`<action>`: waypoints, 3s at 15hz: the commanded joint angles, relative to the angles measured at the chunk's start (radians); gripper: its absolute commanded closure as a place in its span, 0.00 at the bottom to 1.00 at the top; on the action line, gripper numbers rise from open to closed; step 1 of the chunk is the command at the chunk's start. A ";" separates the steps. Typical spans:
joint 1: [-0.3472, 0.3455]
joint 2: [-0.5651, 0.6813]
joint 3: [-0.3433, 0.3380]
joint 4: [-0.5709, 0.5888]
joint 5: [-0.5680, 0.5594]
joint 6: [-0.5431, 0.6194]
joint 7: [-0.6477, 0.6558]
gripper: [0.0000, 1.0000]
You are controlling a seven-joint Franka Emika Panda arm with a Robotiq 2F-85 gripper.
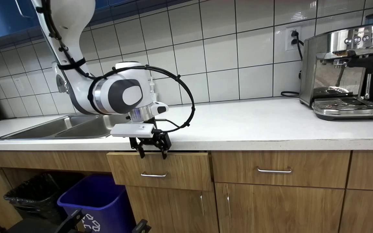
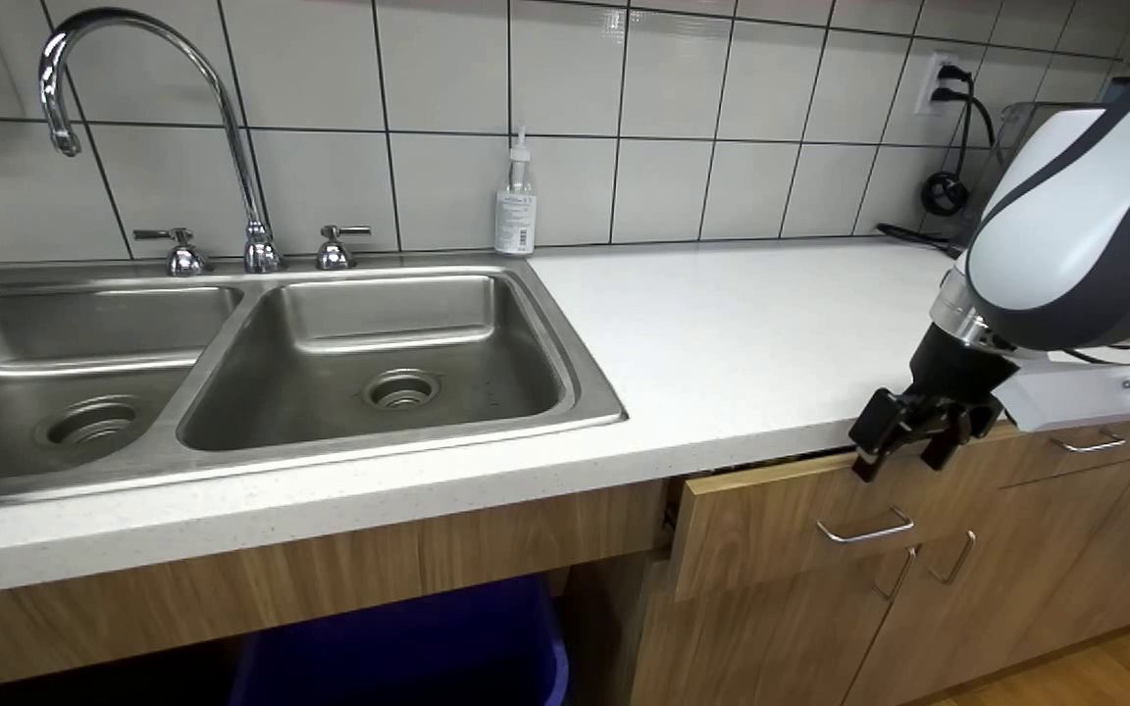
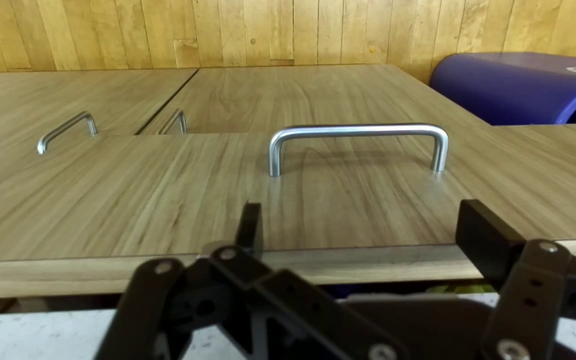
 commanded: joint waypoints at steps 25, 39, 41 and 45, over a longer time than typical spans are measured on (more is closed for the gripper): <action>0.004 -0.354 0.012 -0.246 0.055 -0.098 -0.017 0.00; 0.042 -0.552 -0.056 -0.197 -0.049 -0.371 0.056 0.00; 0.042 -0.553 -0.057 -0.191 -0.051 -0.380 0.063 0.00; 0.052 -0.528 -0.070 -0.199 -0.034 -0.339 0.032 0.00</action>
